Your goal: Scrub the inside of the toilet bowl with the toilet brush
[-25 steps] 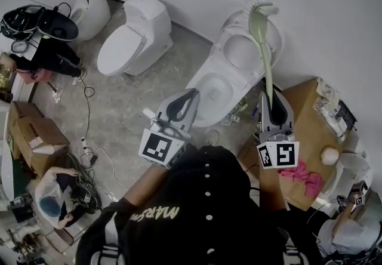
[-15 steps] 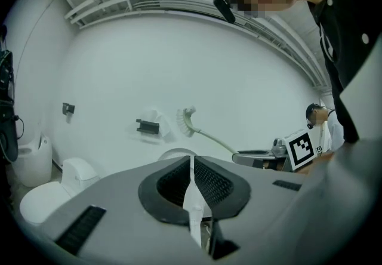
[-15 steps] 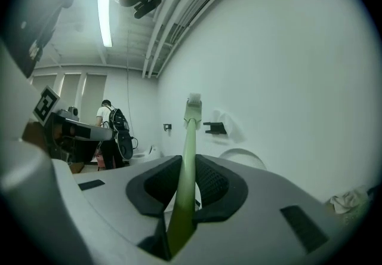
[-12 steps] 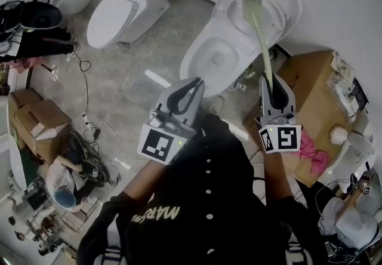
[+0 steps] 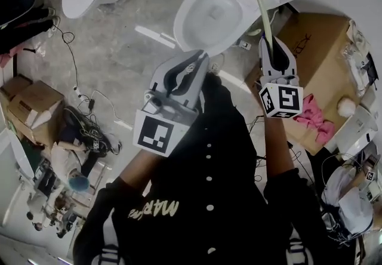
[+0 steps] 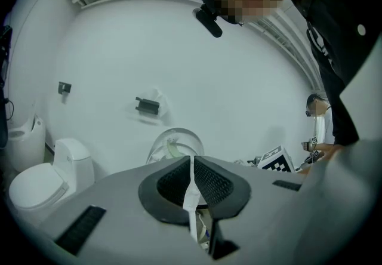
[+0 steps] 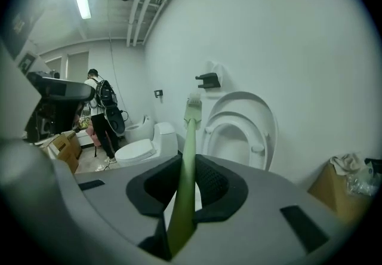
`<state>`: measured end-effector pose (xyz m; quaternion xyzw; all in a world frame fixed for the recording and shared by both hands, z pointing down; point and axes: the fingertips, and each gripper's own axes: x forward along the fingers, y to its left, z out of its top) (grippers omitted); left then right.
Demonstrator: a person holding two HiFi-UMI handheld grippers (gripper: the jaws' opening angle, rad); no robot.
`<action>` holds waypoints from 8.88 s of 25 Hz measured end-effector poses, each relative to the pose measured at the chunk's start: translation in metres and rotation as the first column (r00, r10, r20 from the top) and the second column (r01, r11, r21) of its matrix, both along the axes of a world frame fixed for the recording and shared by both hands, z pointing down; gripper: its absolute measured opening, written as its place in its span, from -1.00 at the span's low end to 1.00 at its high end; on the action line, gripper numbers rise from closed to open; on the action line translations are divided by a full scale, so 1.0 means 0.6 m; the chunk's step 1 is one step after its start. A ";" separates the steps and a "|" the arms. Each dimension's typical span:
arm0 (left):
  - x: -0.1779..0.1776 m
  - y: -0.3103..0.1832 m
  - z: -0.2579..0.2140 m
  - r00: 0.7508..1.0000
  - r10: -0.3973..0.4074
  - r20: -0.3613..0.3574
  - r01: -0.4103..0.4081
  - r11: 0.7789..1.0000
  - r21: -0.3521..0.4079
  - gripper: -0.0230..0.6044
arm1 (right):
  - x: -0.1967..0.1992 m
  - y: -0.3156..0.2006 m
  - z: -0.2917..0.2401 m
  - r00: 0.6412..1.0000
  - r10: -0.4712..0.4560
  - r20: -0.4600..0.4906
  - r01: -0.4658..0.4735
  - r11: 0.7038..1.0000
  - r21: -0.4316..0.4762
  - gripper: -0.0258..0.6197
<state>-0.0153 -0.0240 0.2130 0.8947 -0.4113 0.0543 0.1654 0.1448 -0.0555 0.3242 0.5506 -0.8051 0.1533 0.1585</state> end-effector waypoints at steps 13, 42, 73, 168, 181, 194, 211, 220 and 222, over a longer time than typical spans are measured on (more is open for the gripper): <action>0.007 -0.036 0.182 0.999 0.026 0.046 -0.021 0.994 -0.109 -0.80 | -0.024 -0.015 0.258 1.000 -0.003 -0.025 -0.001 0.989 -0.146 -0.65; 0.048 -0.098 0.465 0.999 0.033 0.043 -0.029 0.995 -0.093 -0.80 | -0.034 -0.005 0.713 0.899 -0.348 -0.264 0.183 0.848 -0.497 -0.65; 0.041 -0.088 0.489 0.999 0.035 0.016 -0.033 0.993 -0.114 -0.81 | -0.045 -0.137 0.823 0.604 -0.662 -0.444 0.266 0.692 -0.671 -0.65; 0.060 -0.058 0.489 0.993 0.086 0.079 -0.074 0.986 -0.151 -0.81 | -0.144 0.105 0.798 0.275 -0.957 0.093 0.566 0.083 -0.820 -0.65; 0.062 -0.057 0.494 0.992 0.091 0.083 -0.077 0.984 -0.159 -0.81 | -0.188 0.145 0.804 0.717 -0.691 0.091 0.455 0.366 -0.812 -0.65; 0.065 -0.059 0.485 0.991 0.103 0.086 -0.089 0.984 -0.156 -0.81 | -0.198 0.078 0.814 0.865 -0.501 0.017 0.319 0.524 -0.790 -0.65; 0.070 -0.060 0.487 0.988 0.118 0.100 -0.102 0.983 -0.151 -0.81 | -0.150 -0.029 0.834 0.987 -0.161 0.003 0.108 0.647 -0.755 -0.65; 0.063 -0.061 0.492 0.989 0.100 0.105 -0.083 0.984 -0.156 -0.81 | -0.099 -0.079 0.840 0.994 -0.103 -0.038 0.041 0.670 -0.741 -0.65; 0.064 -0.060 0.491 0.989 0.102 0.104 -0.085 0.984 -0.155 -0.81 | -0.093 -0.081 0.839 0.995 -0.096 -0.034 0.040 0.670 -0.742 -0.65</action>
